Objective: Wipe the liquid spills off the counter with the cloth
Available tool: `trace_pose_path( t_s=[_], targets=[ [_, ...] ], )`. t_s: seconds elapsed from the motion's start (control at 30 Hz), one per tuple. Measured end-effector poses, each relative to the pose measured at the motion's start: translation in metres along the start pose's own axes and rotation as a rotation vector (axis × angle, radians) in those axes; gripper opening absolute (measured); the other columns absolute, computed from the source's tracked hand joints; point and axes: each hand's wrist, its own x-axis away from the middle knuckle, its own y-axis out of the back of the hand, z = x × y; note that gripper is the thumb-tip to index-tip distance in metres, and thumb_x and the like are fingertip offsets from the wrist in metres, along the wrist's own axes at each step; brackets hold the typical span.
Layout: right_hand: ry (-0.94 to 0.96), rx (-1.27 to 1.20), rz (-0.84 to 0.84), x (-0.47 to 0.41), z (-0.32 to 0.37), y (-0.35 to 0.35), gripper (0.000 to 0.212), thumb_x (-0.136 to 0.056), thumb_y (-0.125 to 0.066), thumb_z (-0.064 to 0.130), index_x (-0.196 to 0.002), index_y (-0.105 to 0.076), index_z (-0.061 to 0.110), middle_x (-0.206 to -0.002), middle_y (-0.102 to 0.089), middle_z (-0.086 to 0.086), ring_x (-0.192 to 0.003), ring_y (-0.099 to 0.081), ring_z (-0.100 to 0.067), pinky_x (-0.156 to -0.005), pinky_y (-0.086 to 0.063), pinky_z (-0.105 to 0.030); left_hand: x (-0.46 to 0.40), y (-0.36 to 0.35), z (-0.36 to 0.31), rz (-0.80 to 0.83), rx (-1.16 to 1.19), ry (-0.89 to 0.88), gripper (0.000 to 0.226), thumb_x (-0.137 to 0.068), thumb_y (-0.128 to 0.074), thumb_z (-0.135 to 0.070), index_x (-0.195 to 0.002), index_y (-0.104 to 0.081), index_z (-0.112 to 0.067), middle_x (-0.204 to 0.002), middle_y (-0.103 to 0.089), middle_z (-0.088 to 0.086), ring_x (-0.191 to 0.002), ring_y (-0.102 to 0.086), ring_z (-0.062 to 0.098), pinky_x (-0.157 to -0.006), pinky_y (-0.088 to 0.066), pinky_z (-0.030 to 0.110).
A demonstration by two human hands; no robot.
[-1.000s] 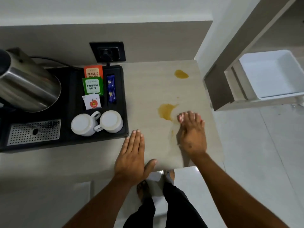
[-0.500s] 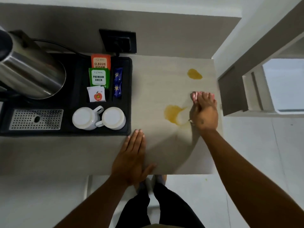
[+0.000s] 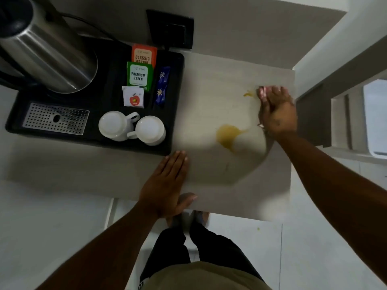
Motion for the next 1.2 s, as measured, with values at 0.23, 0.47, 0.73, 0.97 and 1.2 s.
trace_pose_path(
  t_s=[0.23, 0.47, 0.73, 0.97, 1.2],
  targets=[
    [-0.253, -0.079, -0.081, -0.081, 0.001, -0.010, 0.014, -0.095, -0.051, 0.018, -0.086, -0.055, 0.028, -0.097, -0.060, -0.005, -0.099, -0.061, -0.021, -0.096, -0.047, -0.037, -0.001, -0.001, 0.000, 0.003, -0.033, 0.022, 0.100, -0.095, -0.041, -0.069, -0.160, -0.017, 0.003, -0.170, -0.018, 0.023, -0.160, -0.009, 0.035, -0.130, -0.006, 0.047],
    [0.075, -0.164, 0.061, -0.026, 0.024, -0.011, 0.027, -0.100, -0.049, 0.025, -0.121, -0.062, 0.016, -0.125, -0.062, -0.009, -0.117, -0.054, -0.026, -0.113, -0.037, -0.020, -0.001, 0.000, -0.001, 0.000, -0.030, 0.018, 0.100, -0.095, -0.042, -0.069, -0.160, -0.021, 0.003, -0.170, -0.018, 0.024, -0.160, -0.011, 0.035, -0.130, -0.009, 0.049],
    [-0.312, -0.344, -0.042, -0.071, 0.041, -0.015, 0.028, -0.097, -0.055, 0.020, -0.119, -0.070, 0.013, -0.111, -0.071, 0.009, -0.112, -0.064, -0.012, -0.091, -0.045, -0.004, 0.000, 0.000, -0.001, 0.005, 0.004, 0.028, 0.101, -0.095, -0.042, -0.070, -0.161, -0.017, 0.003, -0.171, -0.013, 0.023, -0.160, -0.006, 0.034, -0.130, -0.009, 0.049],
    [0.244, -0.350, 0.231, -0.036, 0.130, -0.039, 0.034, -0.097, -0.053, 0.020, -0.128, -0.068, 0.021, -0.139, -0.063, -0.006, -0.137, -0.049, -0.021, -0.124, -0.030, -0.039, 0.002, 0.000, -0.001, 0.022, 0.017, 0.025, 0.101, -0.096, -0.036, -0.072, -0.161, -0.013, 0.002, -0.171, -0.011, 0.022, -0.161, -0.002, 0.033, -0.130, -0.003, 0.046],
    [0.164, -0.220, 0.082, -0.060, 0.075, -0.017, 0.027, -0.101, -0.052, 0.028, -0.119, -0.071, 0.021, -0.121, -0.072, -0.006, -0.122, -0.061, -0.031, -0.108, -0.045, -0.040, -0.001, -0.003, 0.001, -0.004, 0.038, 0.021, 0.100, -0.096, -0.037, -0.070, -0.162, -0.010, 0.001, -0.172, -0.008, 0.021, -0.161, 0.001, 0.032, -0.130, -0.002, 0.047]
  ],
)
